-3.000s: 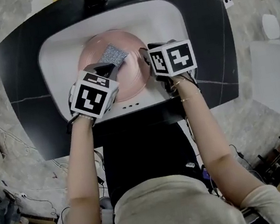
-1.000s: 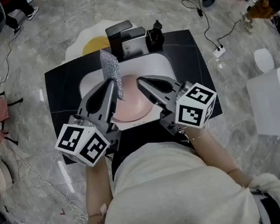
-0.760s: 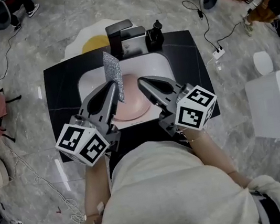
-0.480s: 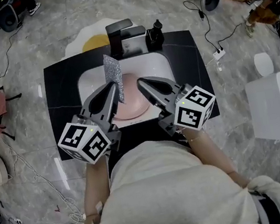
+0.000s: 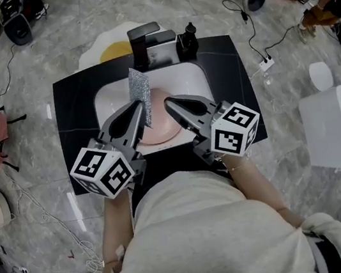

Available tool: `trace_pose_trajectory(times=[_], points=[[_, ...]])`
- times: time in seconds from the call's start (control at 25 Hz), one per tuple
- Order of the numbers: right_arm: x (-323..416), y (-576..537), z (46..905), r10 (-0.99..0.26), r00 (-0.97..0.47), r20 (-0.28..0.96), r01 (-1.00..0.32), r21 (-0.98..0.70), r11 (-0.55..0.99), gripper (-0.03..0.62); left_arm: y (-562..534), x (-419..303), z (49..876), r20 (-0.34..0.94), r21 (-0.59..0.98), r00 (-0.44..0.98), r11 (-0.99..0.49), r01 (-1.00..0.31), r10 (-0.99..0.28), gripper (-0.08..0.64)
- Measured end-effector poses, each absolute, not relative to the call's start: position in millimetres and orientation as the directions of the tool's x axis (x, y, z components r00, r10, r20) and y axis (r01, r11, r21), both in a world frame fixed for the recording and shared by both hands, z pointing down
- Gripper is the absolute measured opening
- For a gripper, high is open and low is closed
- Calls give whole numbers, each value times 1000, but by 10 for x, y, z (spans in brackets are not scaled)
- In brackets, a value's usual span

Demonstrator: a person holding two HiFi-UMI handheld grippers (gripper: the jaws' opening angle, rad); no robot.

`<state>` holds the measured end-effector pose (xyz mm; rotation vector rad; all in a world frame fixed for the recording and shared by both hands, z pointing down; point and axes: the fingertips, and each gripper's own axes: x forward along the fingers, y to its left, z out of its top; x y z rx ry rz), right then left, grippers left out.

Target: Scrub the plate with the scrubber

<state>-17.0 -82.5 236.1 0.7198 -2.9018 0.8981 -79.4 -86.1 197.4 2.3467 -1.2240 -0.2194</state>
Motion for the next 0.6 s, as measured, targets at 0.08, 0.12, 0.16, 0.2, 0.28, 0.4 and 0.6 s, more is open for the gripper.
trace_pose_trajectory(times=[0.08, 0.12, 0.16, 0.2, 0.28, 0.4, 0.6], points=[[-163, -830, 2341, -431, -890, 148, -440, -527, 727, 6, -856, -790, 1973, 74, 481, 588, -488, -729, -806, 25], [-158, -834, 2330, -435, -888, 147, -443, -526, 726, 6, -855, -788, 1973, 74, 479, 588, -488, -729, -806, 25], [-151, -838, 2323, -439, -886, 149, -447, -524, 725, 5, -854, -786, 1975, 74, 478, 588, -489, -729, -805, 25], [-143, -841, 2325, -442, -884, 155, -453, -521, 723, 5, -855, -784, 1982, 75, 478, 589, -489, -729, -804, 25], [-137, -850, 2336, -443, -883, 158, -456, -520, 723, 5, -856, -779, 2000, 78, 480, 593, -491, -727, -801, 25], [-138, -862, 2349, -440, -885, 152, -449, -531, 719, 5, -846, -771, 2003, 79, 474, 601, -500, -725, -796, 25], [-144, -861, 2396, -431, -887, 168, -450, -531, 718, 6, -840, -766, 2022, 80, 471, 607, -507, -722, -791, 25]])
